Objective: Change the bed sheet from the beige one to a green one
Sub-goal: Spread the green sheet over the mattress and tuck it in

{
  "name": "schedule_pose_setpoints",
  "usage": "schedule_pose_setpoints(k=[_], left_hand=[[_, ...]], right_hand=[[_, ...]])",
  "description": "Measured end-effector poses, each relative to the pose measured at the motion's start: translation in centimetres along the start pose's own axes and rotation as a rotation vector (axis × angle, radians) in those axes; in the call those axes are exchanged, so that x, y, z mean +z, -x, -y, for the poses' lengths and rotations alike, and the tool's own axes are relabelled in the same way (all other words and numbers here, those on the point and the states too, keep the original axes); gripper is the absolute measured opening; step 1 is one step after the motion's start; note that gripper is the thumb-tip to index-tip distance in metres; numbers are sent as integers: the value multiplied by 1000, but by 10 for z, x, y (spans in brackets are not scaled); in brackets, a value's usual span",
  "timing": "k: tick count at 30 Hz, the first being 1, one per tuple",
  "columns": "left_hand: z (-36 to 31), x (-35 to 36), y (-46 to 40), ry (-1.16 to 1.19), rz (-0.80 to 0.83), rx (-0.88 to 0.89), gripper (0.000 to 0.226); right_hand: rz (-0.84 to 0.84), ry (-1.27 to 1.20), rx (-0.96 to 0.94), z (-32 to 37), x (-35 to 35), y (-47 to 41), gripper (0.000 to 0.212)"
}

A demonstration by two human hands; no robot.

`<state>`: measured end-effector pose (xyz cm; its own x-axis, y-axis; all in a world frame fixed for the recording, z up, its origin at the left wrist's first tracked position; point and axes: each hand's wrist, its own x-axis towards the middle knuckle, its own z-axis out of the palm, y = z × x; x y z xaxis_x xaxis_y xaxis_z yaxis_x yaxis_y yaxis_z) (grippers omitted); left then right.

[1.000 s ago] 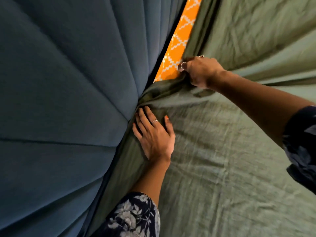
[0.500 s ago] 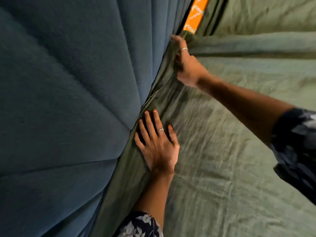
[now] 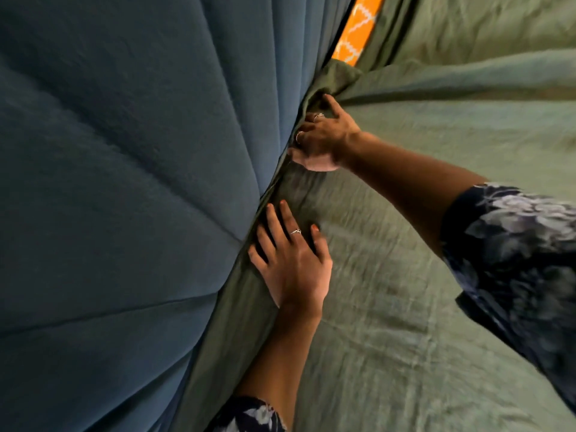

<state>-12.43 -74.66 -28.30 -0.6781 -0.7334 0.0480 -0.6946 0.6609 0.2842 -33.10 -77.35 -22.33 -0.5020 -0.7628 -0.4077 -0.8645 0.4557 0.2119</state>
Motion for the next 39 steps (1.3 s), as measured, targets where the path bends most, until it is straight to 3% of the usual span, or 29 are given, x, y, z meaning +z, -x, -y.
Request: schedule_pose_setpoints(k=[5, 8, 10, 12, 14, 21, 24, 28, 31, 33, 35, 39], left_hand=[[-13, 6, -42, -4, 31, 100, 62], [-14, 10, -47, -29, 28, 183, 62], [-15, 10, -50, -21, 2, 220, 61], [-20, 12, -62, 16, -13, 245, 59], [-31, 18, -82, 67, -23, 240, 57], [-59, 24, -111, 85, -4, 139, 60], [-56, 28, -107, 102, -22, 152, 59], [-55, 32, -106, 127, -23, 141, 59], [-54, 34, -108, 118, -42, 158, 60], [-55, 34, -107, 128, -38, 150, 60], [-55, 34, -106, 139, -53, 137, 60], [-55, 35, -105, 155, -131, 238, 55]], right_hand=[[168, 5, 62, 0, -1, -15, 63], [192, -126, 59, 2, -2, -17, 63], [33, -251, 29, -7, -2, -8, 51], [-259, -365, -21, -26, 1, 9, 41], [-458, -408, -19, -50, 12, 30, 46], [-771, -473, 395, -130, 26, 57, 29], [-649, -554, 375, -153, 6, 34, 40], [-218, -469, 155, -150, -4, -5, 48], [-72, -309, 129, -145, -15, -21, 29], [-61, -241, 145, -145, -26, -25, 20], [-154, -243, 194, -141, -37, -33, 23], [-559, -828, 404, -151, -52, -66, 28]])
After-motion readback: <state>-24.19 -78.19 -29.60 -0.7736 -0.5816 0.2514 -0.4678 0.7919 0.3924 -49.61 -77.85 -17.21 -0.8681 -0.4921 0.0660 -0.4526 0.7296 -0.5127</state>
